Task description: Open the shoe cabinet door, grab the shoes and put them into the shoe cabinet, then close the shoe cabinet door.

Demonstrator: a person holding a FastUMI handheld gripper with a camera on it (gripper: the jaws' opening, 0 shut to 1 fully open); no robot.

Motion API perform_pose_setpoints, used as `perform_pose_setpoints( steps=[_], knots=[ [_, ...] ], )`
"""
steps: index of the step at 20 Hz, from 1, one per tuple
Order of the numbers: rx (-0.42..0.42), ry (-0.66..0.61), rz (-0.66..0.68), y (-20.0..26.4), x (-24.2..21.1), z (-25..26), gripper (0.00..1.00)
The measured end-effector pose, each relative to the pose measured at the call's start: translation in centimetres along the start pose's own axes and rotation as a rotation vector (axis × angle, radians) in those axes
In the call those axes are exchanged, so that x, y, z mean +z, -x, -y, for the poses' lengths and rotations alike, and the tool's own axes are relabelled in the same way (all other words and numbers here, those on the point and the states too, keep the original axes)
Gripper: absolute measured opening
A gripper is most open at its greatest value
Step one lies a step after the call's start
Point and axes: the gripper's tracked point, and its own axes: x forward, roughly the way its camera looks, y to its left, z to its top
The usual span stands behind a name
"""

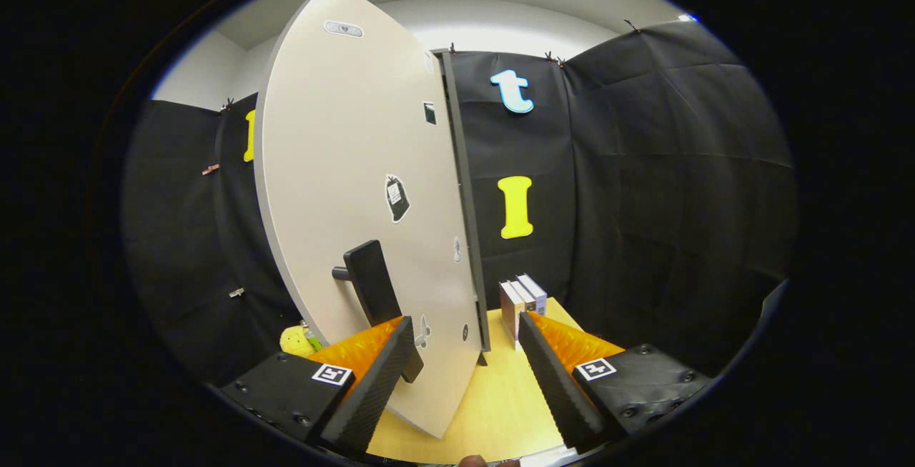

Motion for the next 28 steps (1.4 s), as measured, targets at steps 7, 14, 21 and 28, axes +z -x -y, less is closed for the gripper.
perform_pose_setpoints(
  steps=[7,14,21,28],
  knots=[
    [0.086,-0.012,-0.006,-2.1,-0.8,-5.3,0.98],
    [0.178,0.011,-0.009,-3.7,-0.7,-11.6,0.98],
    [0.154,0.042,0.053,-4.7,2.0,-11.9,0.97],
    [0.121,0.042,0.06,-4.8,2.2,-11.2,0.97]
  ],
)
